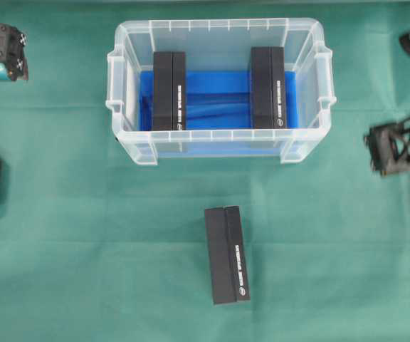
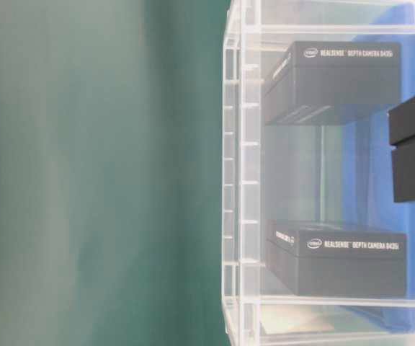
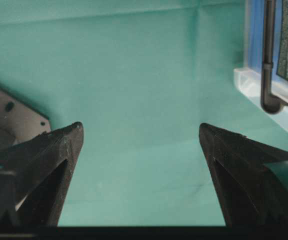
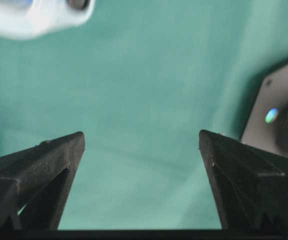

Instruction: Take out the box from the case.

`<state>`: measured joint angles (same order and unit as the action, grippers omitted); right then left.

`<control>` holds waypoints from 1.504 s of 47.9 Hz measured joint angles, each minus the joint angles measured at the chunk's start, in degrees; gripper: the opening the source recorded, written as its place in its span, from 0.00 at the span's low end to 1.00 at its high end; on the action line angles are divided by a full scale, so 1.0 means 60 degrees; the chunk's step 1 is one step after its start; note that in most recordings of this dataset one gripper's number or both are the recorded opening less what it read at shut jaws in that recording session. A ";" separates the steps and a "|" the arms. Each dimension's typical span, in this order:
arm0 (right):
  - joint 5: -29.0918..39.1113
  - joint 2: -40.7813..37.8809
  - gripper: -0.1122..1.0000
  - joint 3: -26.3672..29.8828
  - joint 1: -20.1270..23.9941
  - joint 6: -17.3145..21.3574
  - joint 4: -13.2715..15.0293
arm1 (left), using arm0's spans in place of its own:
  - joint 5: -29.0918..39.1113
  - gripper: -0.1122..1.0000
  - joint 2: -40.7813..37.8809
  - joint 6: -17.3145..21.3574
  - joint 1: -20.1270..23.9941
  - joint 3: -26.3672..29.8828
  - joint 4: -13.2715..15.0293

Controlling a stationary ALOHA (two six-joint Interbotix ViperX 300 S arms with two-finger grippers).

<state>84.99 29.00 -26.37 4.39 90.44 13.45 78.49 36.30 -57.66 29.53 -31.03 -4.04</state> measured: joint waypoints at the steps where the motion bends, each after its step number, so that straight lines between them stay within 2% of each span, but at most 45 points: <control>1: -0.0044 0.0015 0.94 -0.0015 -0.0176 -0.0161 0.0000 | 0.0015 0.97 0.0000 -0.0015 -0.0015 0.0000 0.0000; 17: -0.1025 0.0088 0.94 -0.0293 -0.3091 -0.2871 -0.0015 | 0.0000 0.97 0.0015 -0.0059 -0.0146 0.0000 0.0000; 23: -0.1260 0.0088 0.94 -0.0322 -0.4058 -0.3618 -0.0059 | 0.0000 0.97 0.0015 -0.0059 -0.0146 0.0000 0.0000; 29: -0.1348 0.0073 0.94 -0.0322 -0.4556 -0.4175 -0.0088 | 0.0000 0.97 0.0015 -0.0059 -0.0161 0.0000 0.0000; 36: -0.1421 -0.0044 0.94 -0.0322 -0.4907 -0.4380 -0.0103 | 0.0000 0.97 0.0015 -0.0059 -0.0161 0.0000 0.0000; 72: -0.1611 -0.0088 0.94 -0.0337 -0.4922 -0.4380 -0.0146 | -0.0015 0.97 -0.0015 -0.0073 -0.0161 0.0000 0.0029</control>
<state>75.32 28.48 -28.39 -25.14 64.16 12.57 78.40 36.21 -58.10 28.56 -31.03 -3.87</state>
